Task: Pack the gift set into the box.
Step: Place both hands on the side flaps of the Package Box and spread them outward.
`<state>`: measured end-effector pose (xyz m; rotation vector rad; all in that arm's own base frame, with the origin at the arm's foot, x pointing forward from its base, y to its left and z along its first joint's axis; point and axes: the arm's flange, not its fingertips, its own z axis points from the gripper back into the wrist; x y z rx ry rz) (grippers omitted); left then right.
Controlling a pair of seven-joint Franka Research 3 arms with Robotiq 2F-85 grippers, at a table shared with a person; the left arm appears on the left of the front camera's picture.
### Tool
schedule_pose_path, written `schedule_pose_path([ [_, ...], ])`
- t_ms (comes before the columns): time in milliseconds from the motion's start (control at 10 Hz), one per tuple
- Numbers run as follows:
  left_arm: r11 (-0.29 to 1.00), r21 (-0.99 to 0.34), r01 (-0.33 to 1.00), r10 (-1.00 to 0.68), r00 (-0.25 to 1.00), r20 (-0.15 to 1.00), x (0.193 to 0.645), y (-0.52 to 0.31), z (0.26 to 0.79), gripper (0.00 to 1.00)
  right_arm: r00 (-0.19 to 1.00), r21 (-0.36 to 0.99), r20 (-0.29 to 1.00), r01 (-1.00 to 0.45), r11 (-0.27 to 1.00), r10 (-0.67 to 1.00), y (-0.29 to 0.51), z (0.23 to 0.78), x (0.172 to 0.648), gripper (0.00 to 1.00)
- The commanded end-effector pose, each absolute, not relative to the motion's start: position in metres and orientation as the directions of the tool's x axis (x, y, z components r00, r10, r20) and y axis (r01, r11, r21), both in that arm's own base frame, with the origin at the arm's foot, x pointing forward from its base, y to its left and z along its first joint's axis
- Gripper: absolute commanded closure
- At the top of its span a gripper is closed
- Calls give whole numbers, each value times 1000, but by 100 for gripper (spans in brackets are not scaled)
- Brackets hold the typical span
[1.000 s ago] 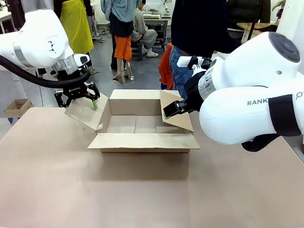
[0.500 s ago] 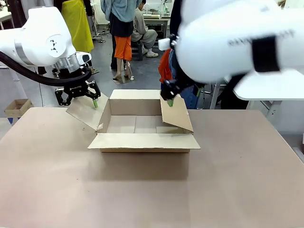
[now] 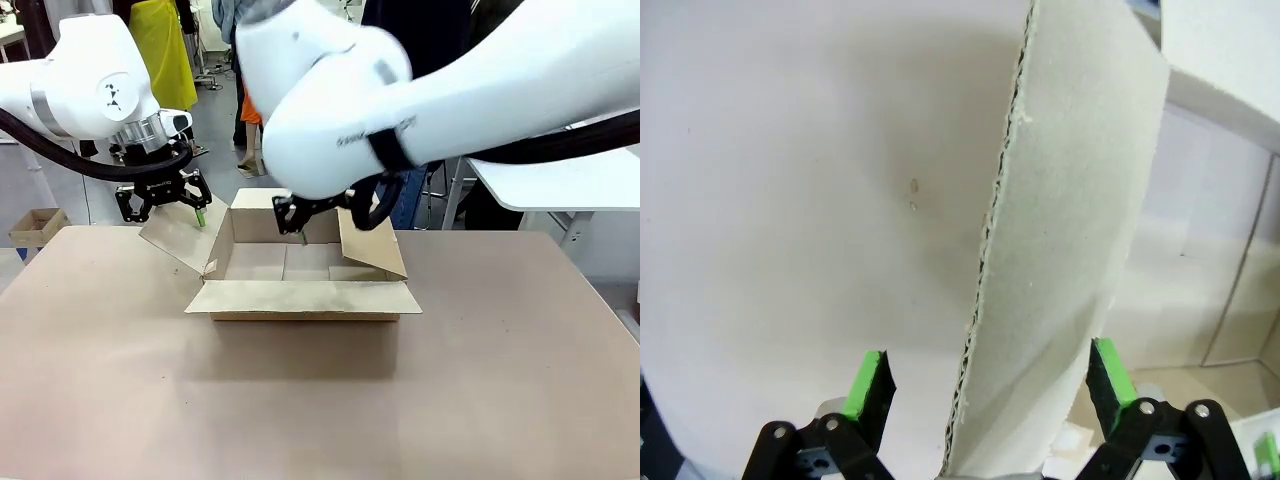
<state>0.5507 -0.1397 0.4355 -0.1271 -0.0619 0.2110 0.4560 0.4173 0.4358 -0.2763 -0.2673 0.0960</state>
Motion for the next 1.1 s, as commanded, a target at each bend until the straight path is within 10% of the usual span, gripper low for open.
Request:
schedule_pose_path([
  [0,969,-119,-217,224,973,51,550,-140,437,0,954,-358,294,54,932,58,424,423,483,0],
  [1000,969,-119,-217,224,973,51,550,-140,437,0,939,-427,344,173,888,-17,315,455,502,0],
])
